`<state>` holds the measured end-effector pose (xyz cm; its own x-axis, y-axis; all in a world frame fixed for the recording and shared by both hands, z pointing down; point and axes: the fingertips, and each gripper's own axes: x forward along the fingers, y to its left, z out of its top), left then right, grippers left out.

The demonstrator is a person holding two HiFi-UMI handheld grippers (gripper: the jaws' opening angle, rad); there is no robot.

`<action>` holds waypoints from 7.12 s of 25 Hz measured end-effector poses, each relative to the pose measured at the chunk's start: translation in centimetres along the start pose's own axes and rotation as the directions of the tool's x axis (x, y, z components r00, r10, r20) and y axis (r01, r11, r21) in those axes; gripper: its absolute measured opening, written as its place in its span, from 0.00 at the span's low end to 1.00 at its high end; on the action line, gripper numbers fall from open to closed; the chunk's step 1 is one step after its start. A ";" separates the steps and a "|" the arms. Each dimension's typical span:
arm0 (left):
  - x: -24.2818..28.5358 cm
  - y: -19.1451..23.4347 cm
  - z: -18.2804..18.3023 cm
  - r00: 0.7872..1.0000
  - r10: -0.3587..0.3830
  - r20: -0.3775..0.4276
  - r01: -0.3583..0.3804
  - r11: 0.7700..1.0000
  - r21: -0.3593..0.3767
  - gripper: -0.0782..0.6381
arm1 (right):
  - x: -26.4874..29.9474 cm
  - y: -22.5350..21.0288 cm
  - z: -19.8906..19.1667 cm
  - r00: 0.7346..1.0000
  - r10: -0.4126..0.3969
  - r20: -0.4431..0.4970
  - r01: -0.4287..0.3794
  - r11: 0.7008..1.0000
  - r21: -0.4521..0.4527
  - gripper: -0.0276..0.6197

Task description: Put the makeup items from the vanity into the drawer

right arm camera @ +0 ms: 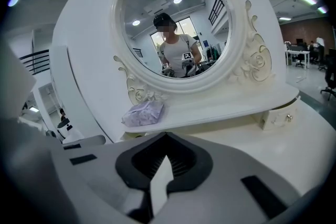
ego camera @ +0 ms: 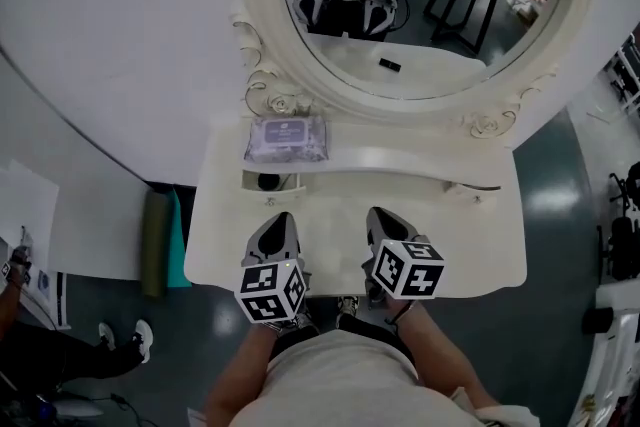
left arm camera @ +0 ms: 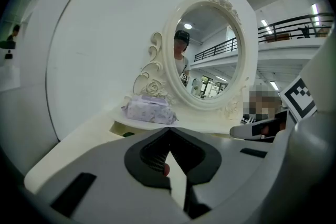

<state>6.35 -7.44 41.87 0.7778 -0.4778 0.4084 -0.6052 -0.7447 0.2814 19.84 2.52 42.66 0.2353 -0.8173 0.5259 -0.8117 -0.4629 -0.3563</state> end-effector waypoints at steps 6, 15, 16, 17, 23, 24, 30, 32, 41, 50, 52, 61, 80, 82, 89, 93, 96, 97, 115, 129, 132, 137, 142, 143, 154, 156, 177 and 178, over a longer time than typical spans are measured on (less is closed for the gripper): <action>0.4 -0.2 0.0 1.000 -0.012 -0.003 0.012 1.000 0.020 0.11 | 0.2 -0.1 0.3 1.000 -0.007 0.000 0.007 1.000 -0.004 0.07; 1.2 -0.4 -0.8 0.999 -0.022 -0.042 0.024 0.999 0.026 0.11 | 0.1 -1.2 -0.7 0.999 -0.046 -0.017 0.046 0.999 0.028 0.07; 1.5 -0.6 -1.1 0.998 -0.032 -0.053 0.033 0.999 0.028 0.11 | -0.1 -1.7 -1.0 0.998 -0.061 -0.021 0.062 0.997 0.036 0.07; 1.8 -0.9 -1.4 0.997 -0.043 -0.066 0.045 0.998 0.031 0.11 | -0.2 -2.2 -1.3 0.997 -0.078 -0.025 0.080 0.996 0.046 0.07; 4.0 -3.1 -3.9 0.978 -0.136 -0.157 0.146 0.988 0.055 0.11 | -2.0 -5.8 -4.5 0.977 -0.204 -0.056 0.210 0.969 0.131 0.07; 4.4 -3.5 -4.3 0.973 -0.155 -0.174 0.168 0.984 0.060 0.11 | -2.3 -6.3 -5.2 0.972 -0.227 -0.064 0.235 0.961 0.148 0.07; 7.1 -5.5 -6.6 0.935 -0.244 -0.257 0.275 0.957 0.094 0.11 | -3.1 -8.4 -8.9 0.938 -0.330 -0.109 0.347 0.908 0.235 0.07; 7.6 -6.1 -7.2 0.922 -0.266 -0.280 0.304 0.947 0.103 0.11 | -3.1 -8.7 -9.9 0.928 -0.351 -0.124 0.372 0.892 0.257 0.08; 8.1 -6.4 -9.2 0.887 -0.308 -0.343 0.375 0.915 0.147 0.11 | -1.9 -9.1 -12.5 0.901 -0.403 -0.161 0.434 0.843 0.317 0.20; 7.5 -4.7 -9.5 0.883 -0.308 -0.355 0.380 0.912 0.153 0.11 | -0.8 -9.6 -13.0 0.872 -0.450 -0.194 0.490 0.803 0.340 0.27; 7.6 -4.4 -9.6 0.881 -0.309 -0.358 0.381 0.913 0.148 0.11 | -0.7 -10.0 -13.0 0.858 -0.474 -0.198 0.513 0.786 0.344 0.28; 8.6 -4.2 -10.2 0.869 -0.320 -0.378 0.392 0.911 0.131 0.11 | -0.1 -11.6 -13.4 0.816 -0.526 -0.239 0.578 0.737 0.351 0.31; 9.3 -5.2 -10.5 0.875 -0.308 -0.373 0.375 0.919 0.123 0.11 | 0.4 -12.7 -14.2 0.792 -0.522 -0.316 0.604 0.746 0.281 0.23; 9.2 -5.3 -10.6 0.877 -0.305 -0.372 0.371 0.921 0.121 0.11 | 0.4 -12.8 -14.2 0.802 -0.510 -0.311 0.591 0.755 0.286 0.21; 8.6 -5.6 -10.7 0.889 -0.286 -0.358 0.346 0.932 0.113 0.11 | -0.2 -12.1 -12.9 0.846 -0.470 -0.252 0.528 0.802 0.278 0.20; 8.1 -5.6 -10.1 0.905 -0.269 -0.330 0.317 0.943 0.101 0.11 | -0.5 -11.3 -12.0 0.869 -0.439 -0.228 0.489 0.832 0.263 0.20; 7.6 -5.1 -9.5 0.921 -0.246 -0.303 0.285 0.954 0.090 0.11 | -0.7 -10.8 -11.3 0.882 -0.418 -0.217 0.464 0.851 0.245 0.20; 7.4 -4.9 -9.3 0.926 -0.238 -0.295 0.273 0.958 0.086 0.11 | -0.8 -10.6 -11.1 0.886 -0.412 -0.213 0.456 0.857 0.238 0.20; 3.9 -1.5 -5.1 0.990 -0.070 -0.127 0.073 0.997 0.021 0.11 | 0.0 -6.1 -6.8 0.951 -0.266 -0.160 0.281 0.956 0.081 0.20; 0.4 3.0 -3.3 0.994 0.096 -0.049 -0.097 0.995 -0.022 0.11 | 3.2 0.0 -5.3 0.981 -0.086 -0.175 0.081 0.996 -0.035 0.20; -0.3 4.1 -3.0 0.991 0.132 -0.034 -0.134 0.990 -0.051 0.11 | 4.0 1.5 -5.3 0.981 -0.045 -0.187 0.033 0.997 -0.063 0.20; -1.6 5.9 -2.6 0.981 0.194 -0.010 -0.194 0.977 -0.084 0.11 | 5.1 4.0 -5.2 0.977 0.018 -0.212 -0.043 0.992 -0.116 0.20; -3.0 7.5 -2.1 0.967 0.256 0.014 -0.253 0.961 -0.113 0.11 | 6.1 6.3 -5.0 0.969 0.077 -0.233 -0.115 0.981 -0.157 0.20; -3.3 7.8 -2.1 0.963 0.268 0.018 -0.264 0.957 -0.119 0.11 | 6.3 6.8 -4.9 0.967 0.088 -0.238 -0.130 0.978 -0.164 0.20; -5.8 10.4 -2.4 0.922 0.385 0.030 -0.374 0.910 -0.177 0.11 | 8.1 11.3 -6.0 0.919 0.207 -0.335 -0.293 0.928 -0.230 0.20; -6.0 10.7 -2.6 0.916 0.399 0.028 -0.388 0.903 -0.185 0.11 | 8.4 11.7 -6.2 0.911 0.218 -0.350 -0.311 0.921 -0.235 0.20; -2.9 14.4 -3.7 0.900 0.435 -0.027 -0.426 0.863 -0.271 0.11 | 13.3 15.1 -7.6 0.824 0.240 -0.513 -0.419 0.868 -0.266 0.20; -2.7 14.6 -3.7 0.900 0.434 -0.028 -0.425 0.863 -0.274 0.11 | 13.5 15.3 -7.6 0.823 0.237 -0.517 -0.420 0.866 -0.271 0.20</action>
<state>-5.26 -15.29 48.10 0.4326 -0.7403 0.5145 -0.8991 -0.3119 0.3072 6.52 -12.97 50.17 -0.2750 -0.6050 0.7473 -0.9467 0.0347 -0.3202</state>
